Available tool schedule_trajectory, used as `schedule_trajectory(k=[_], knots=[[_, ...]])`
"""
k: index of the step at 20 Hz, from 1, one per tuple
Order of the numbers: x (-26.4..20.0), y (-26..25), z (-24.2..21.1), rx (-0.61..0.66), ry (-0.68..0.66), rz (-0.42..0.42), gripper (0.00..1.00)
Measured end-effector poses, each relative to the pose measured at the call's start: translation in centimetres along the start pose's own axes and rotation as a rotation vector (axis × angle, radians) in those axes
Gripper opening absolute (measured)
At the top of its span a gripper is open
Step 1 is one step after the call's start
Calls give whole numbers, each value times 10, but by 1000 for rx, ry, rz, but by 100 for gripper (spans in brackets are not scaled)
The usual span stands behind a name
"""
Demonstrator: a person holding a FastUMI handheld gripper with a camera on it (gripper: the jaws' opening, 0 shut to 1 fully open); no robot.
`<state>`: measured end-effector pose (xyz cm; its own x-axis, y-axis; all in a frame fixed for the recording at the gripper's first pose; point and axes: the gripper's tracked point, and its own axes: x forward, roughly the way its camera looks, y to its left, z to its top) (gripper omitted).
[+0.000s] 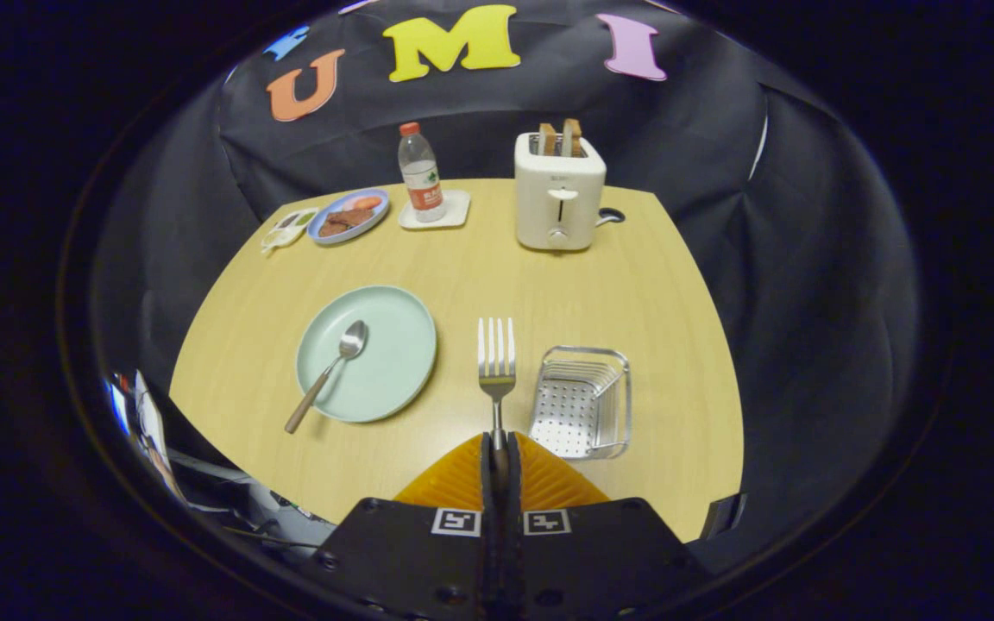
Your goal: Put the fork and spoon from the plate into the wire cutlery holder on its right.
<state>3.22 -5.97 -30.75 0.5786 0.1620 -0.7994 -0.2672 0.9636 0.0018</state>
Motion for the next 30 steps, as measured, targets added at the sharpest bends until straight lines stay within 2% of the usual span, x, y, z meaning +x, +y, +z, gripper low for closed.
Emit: schedule_trajectory(k=[5,16,24,27,29,30], knots=[[-12,-21,-22,113,129,14,4],[-6,-44,-7,116,303,-33,5],[14,-51,2,171,338,-19,7],[18,-54,7,173,318,-20,8],[18,-53,9,176,302,-17,4],[18,-51,11,178,295,-10,6]])
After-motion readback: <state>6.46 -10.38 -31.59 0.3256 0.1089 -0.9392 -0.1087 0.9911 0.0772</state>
